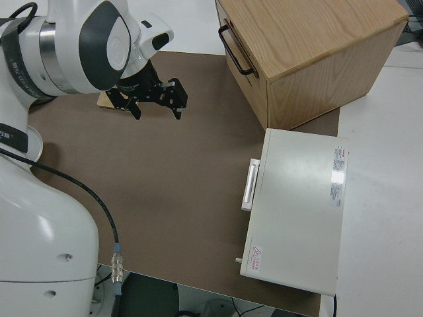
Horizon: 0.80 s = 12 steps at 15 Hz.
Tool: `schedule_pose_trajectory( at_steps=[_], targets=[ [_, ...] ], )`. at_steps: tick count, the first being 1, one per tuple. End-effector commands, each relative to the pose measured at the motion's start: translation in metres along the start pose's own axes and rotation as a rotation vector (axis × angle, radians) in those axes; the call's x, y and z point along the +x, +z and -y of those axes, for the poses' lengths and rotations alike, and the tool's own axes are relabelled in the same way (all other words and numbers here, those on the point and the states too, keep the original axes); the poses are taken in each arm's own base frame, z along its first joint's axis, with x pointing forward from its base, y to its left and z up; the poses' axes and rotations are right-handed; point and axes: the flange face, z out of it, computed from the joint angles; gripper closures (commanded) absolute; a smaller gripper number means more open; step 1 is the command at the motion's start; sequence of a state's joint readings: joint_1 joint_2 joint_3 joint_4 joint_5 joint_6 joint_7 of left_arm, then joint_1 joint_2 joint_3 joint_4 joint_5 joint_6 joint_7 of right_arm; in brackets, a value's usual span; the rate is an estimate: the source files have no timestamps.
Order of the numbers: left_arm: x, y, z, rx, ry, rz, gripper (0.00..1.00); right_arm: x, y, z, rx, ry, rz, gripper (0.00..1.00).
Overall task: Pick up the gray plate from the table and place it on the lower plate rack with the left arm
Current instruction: 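Grasp the gray plate rim with the left gripper and lift it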
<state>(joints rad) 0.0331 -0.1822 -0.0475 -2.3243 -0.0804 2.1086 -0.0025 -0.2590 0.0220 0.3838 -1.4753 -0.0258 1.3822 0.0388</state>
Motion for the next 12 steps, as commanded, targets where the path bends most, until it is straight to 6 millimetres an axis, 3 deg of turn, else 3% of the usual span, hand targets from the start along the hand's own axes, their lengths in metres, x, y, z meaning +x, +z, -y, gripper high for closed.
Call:
schedule_pose_trajectory(
  at_steps=[1,5,7,12],
  targets=[
    [0.013,-0.050,-0.003,-0.011,0.002,0.025,1.00,-0.002,-0.003,-0.002,-0.006,0.015,0.001,0.017],
    [0.019,-0.104,-0.008,-0.015,0.003,0.030,1.00,-0.003,-0.004,-0.002,-0.007,0.015,0.000,0.017],
    [0.019,-0.121,-0.009,-0.016,0.005,0.038,1.00,-0.002,-0.003,-0.003,-0.006,0.017,0.001,0.017],
    [0.019,-0.122,-0.008,-0.009,0.014,0.058,1.00,-0.002,-0.003,-0.003,-0.006,0.017,0.001,0.017]
  ],
)
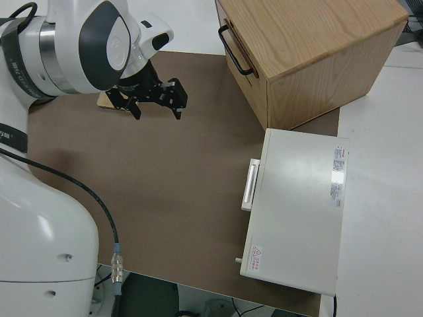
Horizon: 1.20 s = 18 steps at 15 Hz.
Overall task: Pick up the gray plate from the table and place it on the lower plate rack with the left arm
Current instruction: 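Grasp the gray plate rim with the left gripper and lift it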
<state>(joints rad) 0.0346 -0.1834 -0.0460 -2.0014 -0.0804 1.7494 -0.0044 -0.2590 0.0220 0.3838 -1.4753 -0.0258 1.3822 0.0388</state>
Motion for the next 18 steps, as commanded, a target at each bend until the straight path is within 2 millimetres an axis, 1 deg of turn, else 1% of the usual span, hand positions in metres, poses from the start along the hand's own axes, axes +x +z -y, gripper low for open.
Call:
schedule_pose_trajectory(
  at_steps=[1,2,4,6,10,14,17,18],
  targets=[
    [0.001,0.000,0.003,0.008,-0.006,0.032,1.00,-0.002,-0.003,-0.003,-0.006,0.017,0.001,0.017],
    [0.000,0.002,0.004,0.036,0.001,0.051,1.00,-0.002,-0.003,-0.003,-0.006,0.017,0.003,0.017],
    [-0.001,0.000,0.006,0.179,0.022,0.075,1.00,-0.002,-0.003,-0.003,-0.006,0.017,0.001,0.017],
    [-0.001,0.000,0.005,0.271,-0.041,0.067,1.00,-0.002,-0.003,-0.002,-0.006,0.015,0.001,0.017],
    [-0.004,0.003,0.004,0.454,-0.054,0.094,1.00,-0.002,-0.003,-0.002,-0.006,0.015,0.001,0.017],
    [-0.005,0.003,0.013,0.574,-0.047,0.119,1.00,-0.002,-0.003,-0.002,-0.007,0.015,0.003,0.017],
    [-0.005,0.005,0.014,0.674,-0.029,0.141,1.00,-0.002,-0.003,-0.003,-0.006,0.017,0.001,0.017],
    [-0.006,0.003,0.018,0.708,-0.031,0.147,1.00,-0.002,-0.003,-0.002,-0.007,0.015,0.003,0.017]
  ],
)
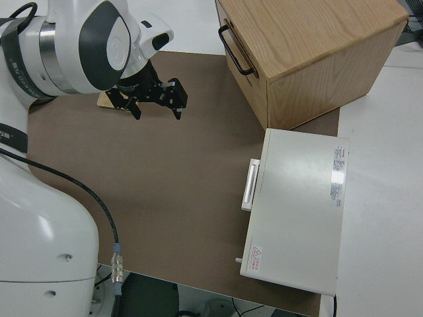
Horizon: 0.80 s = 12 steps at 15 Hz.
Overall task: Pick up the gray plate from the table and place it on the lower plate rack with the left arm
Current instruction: 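Grasp the gray plate rim with the left gripper and lift it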
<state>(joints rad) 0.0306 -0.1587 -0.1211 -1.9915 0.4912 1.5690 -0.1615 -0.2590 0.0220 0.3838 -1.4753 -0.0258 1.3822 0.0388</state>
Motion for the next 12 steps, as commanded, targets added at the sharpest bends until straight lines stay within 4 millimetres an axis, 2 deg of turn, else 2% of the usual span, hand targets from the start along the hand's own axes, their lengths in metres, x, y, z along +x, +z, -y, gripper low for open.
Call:
schedule_pose_trajectory(
  at_steps=[1,7,12],
  targets=[
    [0.002,-0.004,0.002,0.131,-0.006,0.036,1.00,-0.002,-0.003,-0.003,-0.006,0.017,0.001,0.017],
    [-0.001,0.003,0.007,0.263,-0.002,0.077,1.00,-0.003,-0.004,-0.003,-0.007,0.017,0.000,0.017],
    [0.003,0.017,0.000,0.389,-0.038,0.106,1.00,-0.003,-0.003,-0.003,-0.007,0.017,0.001,0.017]
  ],
)
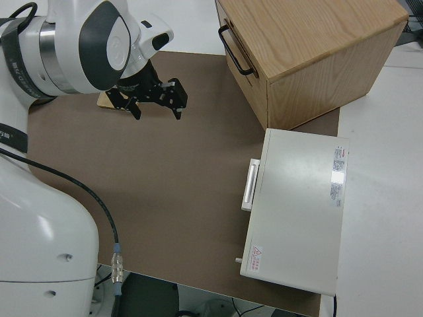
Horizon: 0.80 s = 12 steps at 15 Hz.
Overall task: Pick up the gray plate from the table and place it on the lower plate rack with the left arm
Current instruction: 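Grasp the gray plate rim with the left gripper and lift it, then carry the gray plate to the wooden rack and lower it into the lower slot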
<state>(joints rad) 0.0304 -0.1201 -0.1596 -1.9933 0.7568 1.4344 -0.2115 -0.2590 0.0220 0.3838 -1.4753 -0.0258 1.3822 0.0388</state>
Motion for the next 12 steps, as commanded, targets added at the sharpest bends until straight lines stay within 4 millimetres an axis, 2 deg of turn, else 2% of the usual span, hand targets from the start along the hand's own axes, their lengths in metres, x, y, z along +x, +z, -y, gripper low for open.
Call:
schedule_pose_trajectory(
  at_steps=[1,12],
  targets=[
    [0.002,0.007,-0.011,0.102,-0.034,0.025,1.00,-0.003,-0.004,-0.003,-0.007,0.017,0.000,0.017],
    [-0.001,0.045,-0.050,0.151,-0.114,0.065,1.00,-0.002,-0.003,-0.002,-0.007,0.015,0.003,0.017]
  ],
)
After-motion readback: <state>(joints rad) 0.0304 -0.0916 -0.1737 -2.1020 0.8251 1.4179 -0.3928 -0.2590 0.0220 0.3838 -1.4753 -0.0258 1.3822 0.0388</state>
